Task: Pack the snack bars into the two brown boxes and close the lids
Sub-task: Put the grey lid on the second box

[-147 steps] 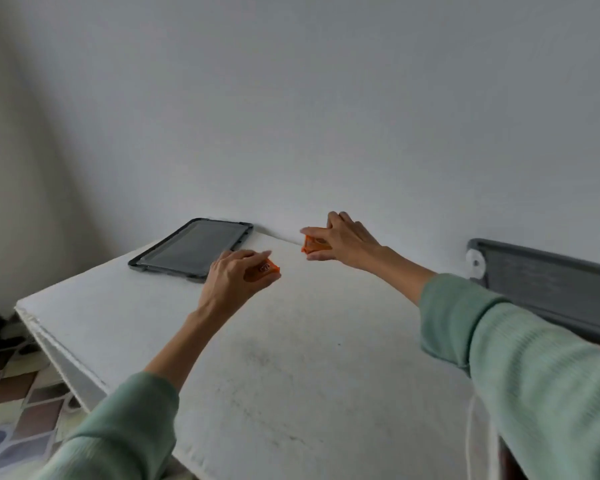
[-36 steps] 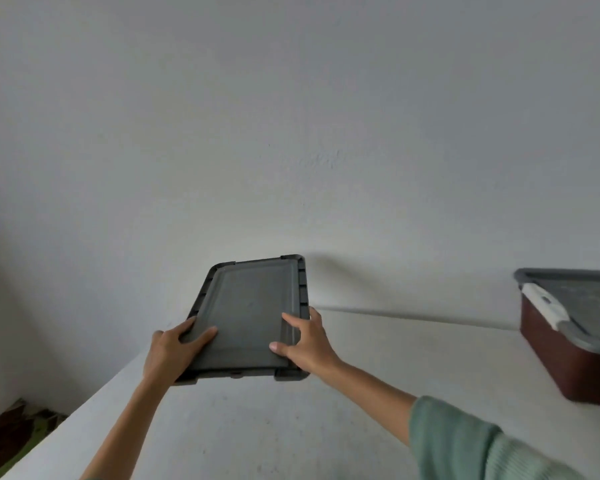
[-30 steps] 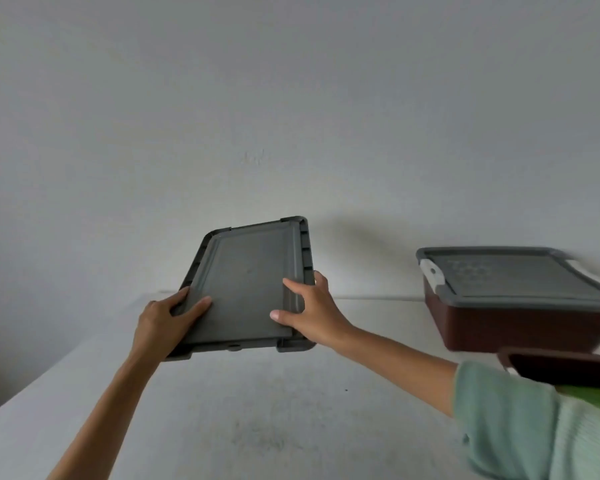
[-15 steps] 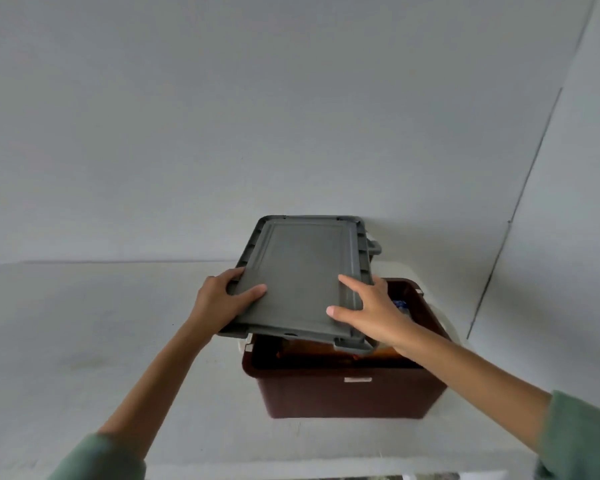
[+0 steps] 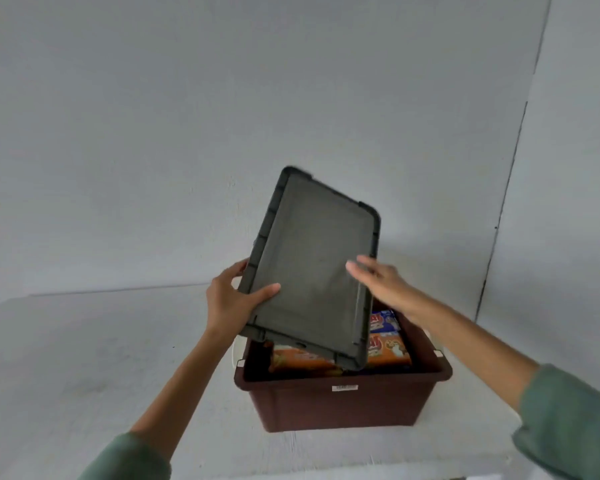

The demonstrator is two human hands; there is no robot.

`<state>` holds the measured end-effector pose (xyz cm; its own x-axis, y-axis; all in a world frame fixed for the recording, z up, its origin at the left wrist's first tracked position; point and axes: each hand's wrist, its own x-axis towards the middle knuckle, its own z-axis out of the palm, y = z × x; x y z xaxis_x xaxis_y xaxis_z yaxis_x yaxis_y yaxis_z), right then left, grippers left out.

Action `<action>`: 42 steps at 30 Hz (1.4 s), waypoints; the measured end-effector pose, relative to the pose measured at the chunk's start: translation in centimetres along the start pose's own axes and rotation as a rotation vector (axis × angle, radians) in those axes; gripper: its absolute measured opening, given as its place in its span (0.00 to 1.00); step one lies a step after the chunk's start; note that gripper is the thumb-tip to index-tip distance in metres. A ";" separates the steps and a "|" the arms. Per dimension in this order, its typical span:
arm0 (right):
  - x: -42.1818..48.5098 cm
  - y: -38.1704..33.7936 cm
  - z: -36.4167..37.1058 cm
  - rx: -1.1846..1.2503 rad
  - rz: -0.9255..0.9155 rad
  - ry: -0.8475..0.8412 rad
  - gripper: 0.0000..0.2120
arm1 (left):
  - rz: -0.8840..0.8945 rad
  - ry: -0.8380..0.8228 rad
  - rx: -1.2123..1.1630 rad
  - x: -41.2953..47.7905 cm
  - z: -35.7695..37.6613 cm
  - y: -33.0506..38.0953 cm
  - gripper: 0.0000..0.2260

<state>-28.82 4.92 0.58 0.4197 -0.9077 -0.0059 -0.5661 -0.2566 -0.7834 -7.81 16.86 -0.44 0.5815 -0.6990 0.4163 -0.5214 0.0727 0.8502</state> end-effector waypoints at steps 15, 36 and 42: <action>1.7 -1.4 -12.5 0.704 0.152 -0.064 0.15 | 1.210 0.082 0.737 -2.4 1.8 3.3 0.22; 1.5 8.3 -2.3 0.348 0.082 -0.110 0.31 | -0.135 -0.424 0.488 0.0 2.6 -6.0 0.25; 0.6 6.1 -1.7 -0.117 0.048 -0.141 0.33 | -0.098 -0.441 0.546 0.1 2.8 -5.7 0.23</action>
<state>-33.28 2.26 -3.15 0.4807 -0.8664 -0.1351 -0.6629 -0.2581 -0.7028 -6.56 14.41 -6.15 0.3945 -0.9155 0.0787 -0.7853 -0.2914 0.5463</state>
